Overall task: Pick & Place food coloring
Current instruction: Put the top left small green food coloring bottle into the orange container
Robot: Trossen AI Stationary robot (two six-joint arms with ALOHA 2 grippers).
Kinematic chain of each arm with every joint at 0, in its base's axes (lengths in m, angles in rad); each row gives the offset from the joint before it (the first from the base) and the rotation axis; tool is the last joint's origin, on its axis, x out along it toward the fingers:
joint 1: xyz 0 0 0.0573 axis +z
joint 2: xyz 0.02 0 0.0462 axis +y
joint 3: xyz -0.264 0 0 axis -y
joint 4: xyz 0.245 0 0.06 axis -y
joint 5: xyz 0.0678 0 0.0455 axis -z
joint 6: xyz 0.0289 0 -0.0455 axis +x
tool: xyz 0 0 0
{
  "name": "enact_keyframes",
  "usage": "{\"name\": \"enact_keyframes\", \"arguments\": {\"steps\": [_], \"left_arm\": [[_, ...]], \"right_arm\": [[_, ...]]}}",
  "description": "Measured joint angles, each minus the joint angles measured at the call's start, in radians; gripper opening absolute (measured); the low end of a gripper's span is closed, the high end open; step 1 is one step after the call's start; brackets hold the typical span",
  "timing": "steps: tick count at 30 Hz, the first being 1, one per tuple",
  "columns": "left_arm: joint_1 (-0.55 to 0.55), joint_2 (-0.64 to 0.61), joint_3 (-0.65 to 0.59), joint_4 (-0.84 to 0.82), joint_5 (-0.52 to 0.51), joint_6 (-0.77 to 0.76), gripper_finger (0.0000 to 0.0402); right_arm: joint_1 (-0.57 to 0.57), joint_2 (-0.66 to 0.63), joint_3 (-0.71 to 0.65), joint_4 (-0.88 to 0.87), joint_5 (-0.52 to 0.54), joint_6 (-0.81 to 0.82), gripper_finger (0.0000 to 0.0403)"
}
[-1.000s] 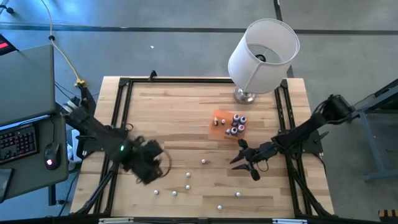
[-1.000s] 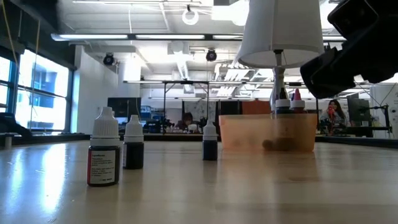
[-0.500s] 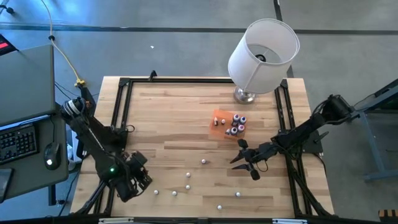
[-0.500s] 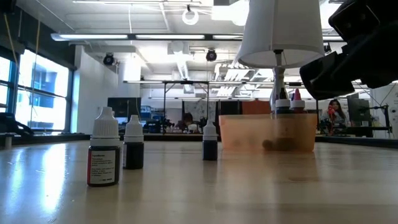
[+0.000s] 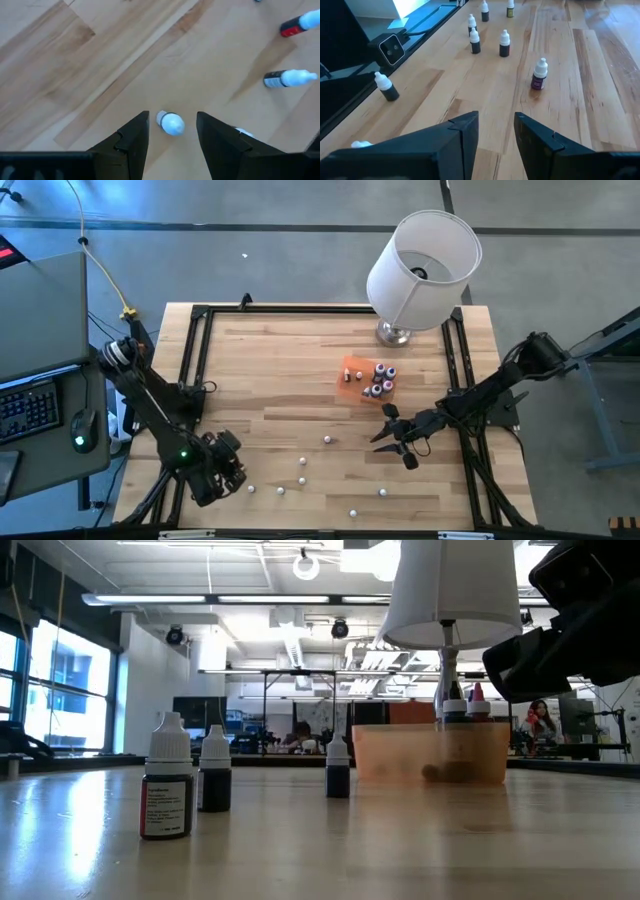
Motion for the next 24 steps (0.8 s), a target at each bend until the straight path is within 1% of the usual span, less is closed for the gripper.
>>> {"name": "enact_keyframes", "arguments": {"steps": [5,9,13,18,24], "left_arm": [[0.000,0.032,0.000,0.016,0.006,-0.018,0.0162],[0.000,0.065,0.000,0.041,0.036,0.010,0.0162],[0.000,0.092,0.000,0.052,0.038,0.011,0.0162],[0.000,0.092,0.000,0.049,0.050,0.025,0.0162],[0.000,0.092,0.000,0.051,0.036,0.023,0.0162]], "right_arm": [[0.000,0.000,0.000,-0.010,0.000,0.000,0.0119],[-0.002,0.000,0.000,-0.019,0.001,0.000,0.0119],[-0.002,0.000,0.000,-0.020,0.005,0.000,0.0119],[-0.002,0.000,0.000,-0.020,0.006,0.000,0.0119],[-0.002,0.000,0.000,-0.025,0.008,0.000,0.0119]]}}
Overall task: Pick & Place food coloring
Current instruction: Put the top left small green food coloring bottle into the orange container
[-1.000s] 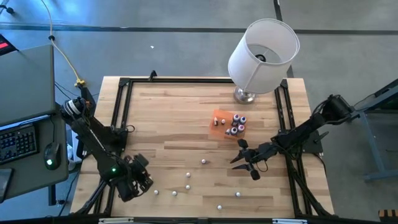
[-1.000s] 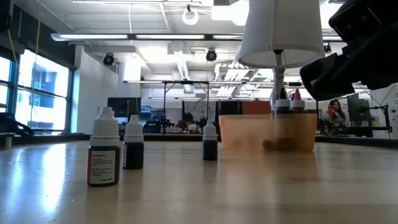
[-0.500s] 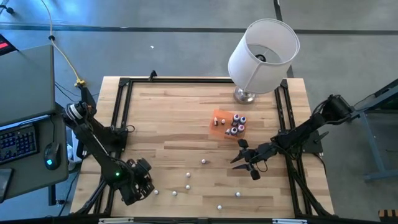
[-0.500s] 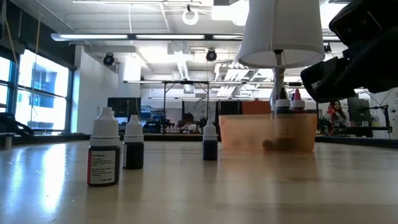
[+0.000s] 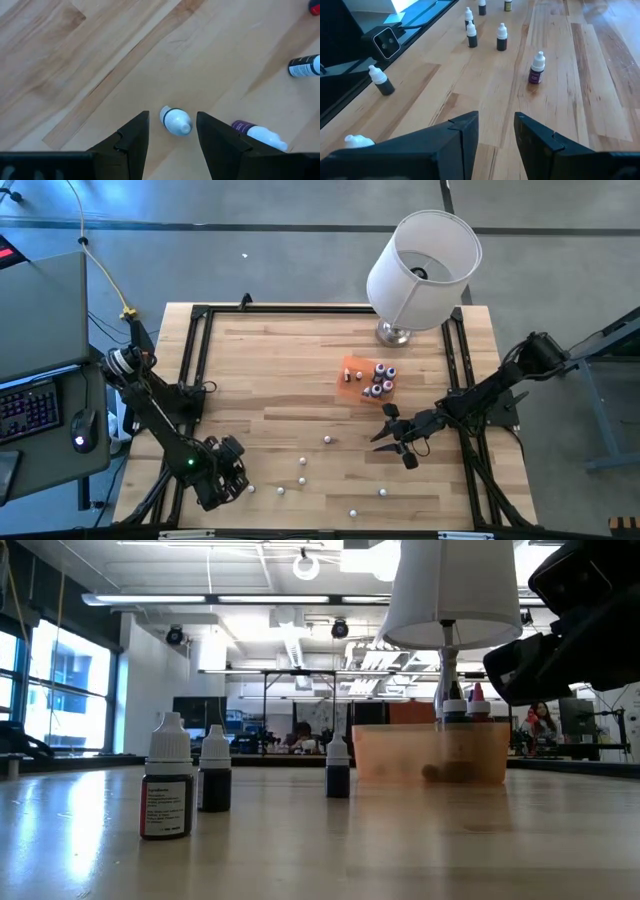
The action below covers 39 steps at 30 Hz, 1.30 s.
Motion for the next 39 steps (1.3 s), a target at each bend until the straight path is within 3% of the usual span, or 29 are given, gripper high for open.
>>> {"name": "enact_keyframes", "arguments": {"steps": [27,32,39], "left_arm": [[0.001,0.000,0.000,0.041,0.050,-0.047,0.0162],[0.001,0.000,0.000,0.034,0.018,-0.057,0.0162],[0.001,0.071,0.001,0.027,0.027,-0.057,0.0162]], "right_arm": [[0.000,0.000,0.000,-0.012,-0.003,0.000,0.0119],[0.000,0.000,0.000,-0.012,-0.004,0.000,0.0119],[0.000,0.000,0.000,-0.013,-0.005,0.000,0.0119]]}}
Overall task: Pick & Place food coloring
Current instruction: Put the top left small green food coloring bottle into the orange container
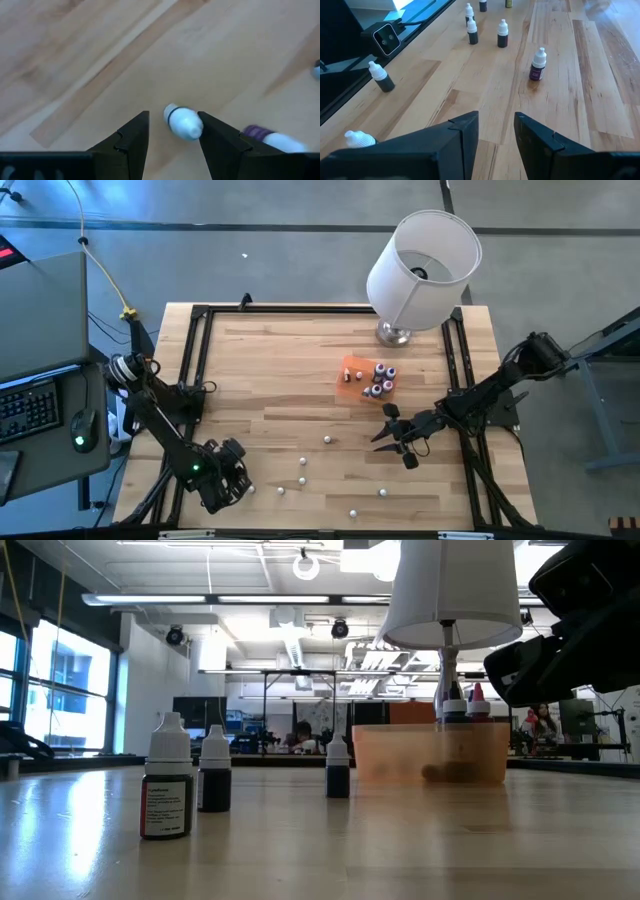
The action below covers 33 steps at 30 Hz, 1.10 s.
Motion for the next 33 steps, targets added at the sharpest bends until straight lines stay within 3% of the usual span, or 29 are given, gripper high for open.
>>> {"name": "enact_keyframes", "arguments": {"steps": [10,24,33], "left_arm": [[-0.001,0.056,0.003,0.018,0.041,0.008,0.0162],[0.000,0.059,0.000,0.039,-0.037,0.007,0.0162],[0.000,0.059,-0.001,0.040,-0.033,0.007,0.0150]], "right_arm": [[0.000,0.000,0.000,-0.001,0.000,0.000,0.0119],[0.000,0.000,0.000,-0.001,0.000,0.000,0.0119],[0.000,0.000,0.000,-0.002,0.000,0.000,0.0119]]}}
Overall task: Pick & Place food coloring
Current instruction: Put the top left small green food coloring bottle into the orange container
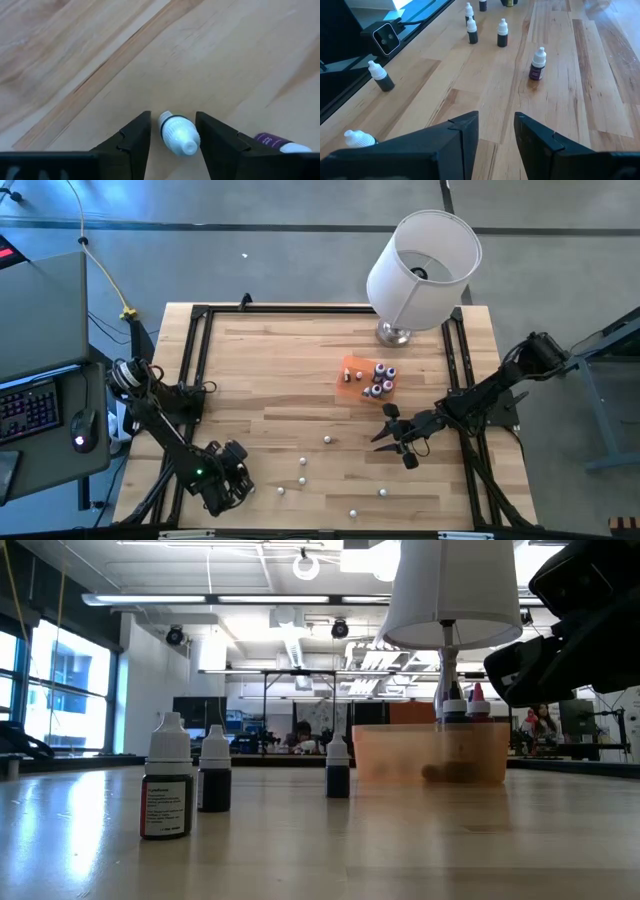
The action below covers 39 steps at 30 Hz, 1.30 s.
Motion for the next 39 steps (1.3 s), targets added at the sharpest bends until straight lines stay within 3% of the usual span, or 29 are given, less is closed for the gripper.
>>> {"name": "enact_keyframes", "arguments": {"steps": [9,14,17,20,24,29,34,39], "left_arm": [[0.013,0.000,0.000,0.006,-0.022,-0.003,0.0083],[0.093,-0.018,0.000,0.014,-0.035,-0.017,0.0063],[0.180,-0.022,0.012,0.011,-0.071,0.049,0.0067],[0.298,-0.024,0.047,0.033,-0.138,0.233,0.0075],[0.481,-0.025,0.114,0.095,-0.141,0.560,0.0077],[0.720,-0.015,0.187,0.381,-0.126,0.977,0.0077],[0.897,-0.015,0.234,0.653,0.025,1.293,0.0078],[1.005,0.052,0.276,0.762,0.170,1.445,0.0078]], "right_arm": [[0.000,0.000,0.000,-0.001,0.000,0.006,0.0119],[0.000,-0.001,0.000,-0.001,0.000,0.006,0.0119],[0.000,-0.001,0.000,-0.001,0.000,0.003,0.0119],[0.000,-0.001,0.000,-0.001,-0.003,0.004,0.0119],[0.000,-0.001,0.000,-0.002,-0.004,0.008,0.0119],[0.000,-0.001,0.000,-0.002,-0.004,0.008,0.0119],[0.000,-0.001,0.000,-0.003,-0.004,0.003,0.0119],[0.000,-0.001,0.000,-0.008,-0.004,0.001,0.0119]]}}
